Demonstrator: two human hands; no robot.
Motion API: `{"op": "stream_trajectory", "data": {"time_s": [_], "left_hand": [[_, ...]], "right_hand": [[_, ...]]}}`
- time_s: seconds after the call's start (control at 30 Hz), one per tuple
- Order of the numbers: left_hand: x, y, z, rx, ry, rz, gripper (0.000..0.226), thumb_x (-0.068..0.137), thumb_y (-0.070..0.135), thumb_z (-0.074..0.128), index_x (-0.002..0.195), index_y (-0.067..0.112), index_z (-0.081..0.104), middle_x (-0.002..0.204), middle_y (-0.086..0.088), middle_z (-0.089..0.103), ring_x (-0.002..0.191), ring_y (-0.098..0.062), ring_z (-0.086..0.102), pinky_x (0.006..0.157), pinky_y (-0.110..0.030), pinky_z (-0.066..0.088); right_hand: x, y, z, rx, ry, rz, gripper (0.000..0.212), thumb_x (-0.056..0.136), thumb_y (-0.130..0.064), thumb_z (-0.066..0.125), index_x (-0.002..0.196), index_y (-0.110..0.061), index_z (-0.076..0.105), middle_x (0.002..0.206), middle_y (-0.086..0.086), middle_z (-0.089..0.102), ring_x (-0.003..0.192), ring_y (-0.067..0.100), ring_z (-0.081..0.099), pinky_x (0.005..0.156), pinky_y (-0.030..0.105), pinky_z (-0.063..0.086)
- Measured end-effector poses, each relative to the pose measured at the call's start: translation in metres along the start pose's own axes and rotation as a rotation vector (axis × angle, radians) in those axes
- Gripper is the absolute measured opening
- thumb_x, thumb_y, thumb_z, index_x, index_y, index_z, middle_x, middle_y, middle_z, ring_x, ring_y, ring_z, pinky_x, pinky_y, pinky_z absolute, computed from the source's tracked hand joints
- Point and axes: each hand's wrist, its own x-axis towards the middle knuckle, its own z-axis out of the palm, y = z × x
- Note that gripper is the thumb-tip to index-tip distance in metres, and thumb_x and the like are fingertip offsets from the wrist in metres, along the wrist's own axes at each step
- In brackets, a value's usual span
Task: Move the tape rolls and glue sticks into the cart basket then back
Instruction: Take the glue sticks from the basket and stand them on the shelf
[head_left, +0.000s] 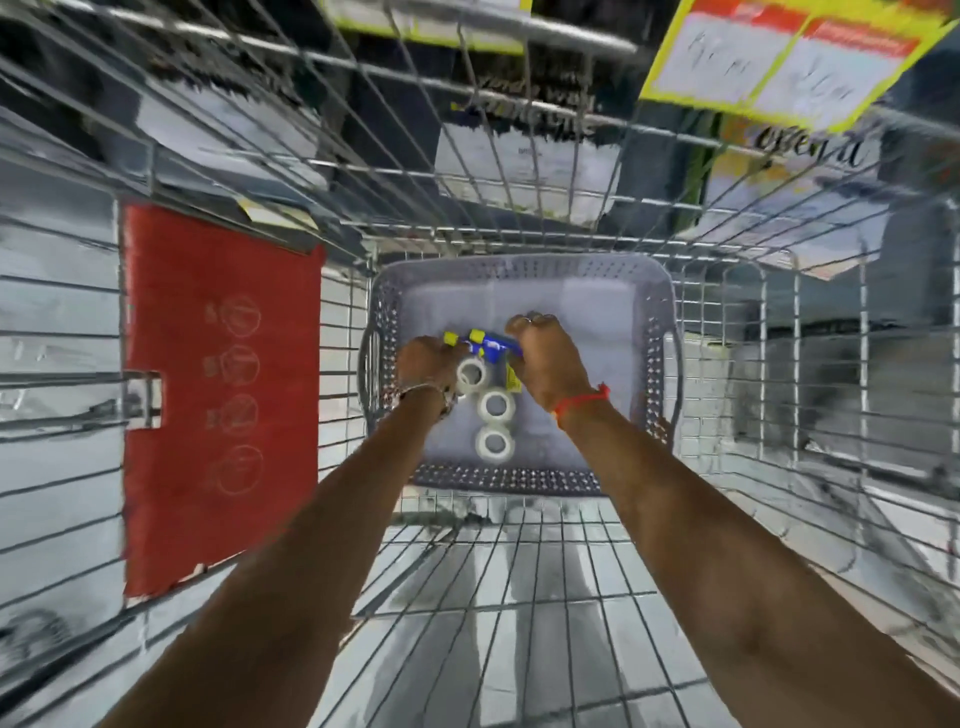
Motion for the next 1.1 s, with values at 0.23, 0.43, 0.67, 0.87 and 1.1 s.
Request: {"op": "stream_trajectory", "data": {"time_s": [0.23, 0.43, 0.67, 0.87, 1.1], "left_hand": [[0.015, 0.007, 0.009, -0.007, 0.017, -0.09, 0.051, 0.077, 0.047, 0.065, 0.103, 0.003, 0.067, 0.109, -0.022, 0.068, 0.106, -0.033, 0.061, 0.083, -0.037, 0.049], [0.01, 0.024, 0.012, -0.033, 0.054, -0.113, 0.042, 0.084, 0.035, 0.06, 0.105, 0.0, 0.066, 0.114, -0.023, 0.065, 0.108, -0.032, 0.06, 0.076, -0.031, 0.044], [-0.012, 0.028, 0.003, -0.381, 0.135, 0.026, 0.025, 0.07, 0.026, 0.071, 0.082, 0.004, 0.066, 0.096, -0.021, 0.07, 0.097, -0.026, 0.064, 0.075, -0.023, 0.049], [-0.064, 0.046, -0.019, -0.648, 0.135, 0.318, 0.017, 0.079, -0.015, 0.057, 0.096, -0.019, 0.059, 0.056, 0.014, 0.061, 0.05, 0.016, 0.054, 0.058, 0.0, 0.043], [-0.135, 0.123, -0.077, -0.734, 0.138, 0.73, 0.023, 0.076, 0.006, 0.068, 0.091, 0.023, 0.063, 0.076, 0.012, 0.067, 0.066, 0.012, 0.058, 0.071, -0.013, 0.05]], "right_hand": [[0.008, -0.001, 0.013, -0.1, 0.05, 0.027, 0.027, 0.081, 0.003, 0.052, 0.108, 0.001, 0.058, 0.117, 0.021, 0.057, 0.112, 0.037, 0.05, 0.084, 0.041, 0.047], [0.0, 0.0, 0.01, 0.059, 0.147, 0.127, 0.021, 0.078, 0.004, 0.052, 0.096, 0.001, 0.062, 0.106, 0.023, 0.062, 0.102, 0.039, 0.056, 0.081, 0.042, 0.048], [-0.024, -0.003, -0.018, 0.301, 0.247, 0.216, 0.01, 0.077, -0.005, 0.061, 0.085, -0.006, 0.067, 0.087, 0.017, 0.07, 0.085, 0.034, 0.062, 0.064, 0.029, 0.038], [-0.046, -0.032, -0.06, 0.754, 0.461, 0.232, 0.018, 0.074, 0.006, 0.066, 0.089, -0.004, 0.065, 0.08, 0.007, 0.065, 0.066, 0.001, 0.059, 0.064, 0.011, 0.046], [-0.07, -0.069, -0.148, 0.961, 0.775, 0.092, 0.024, 0.077, 0.006, 0.068, 0.093, -0.011, 0.063, 0.075, -0.014, 0.066, 0.068, -0.009, 0.06, 0.071, 0.008, 0.049]]}}
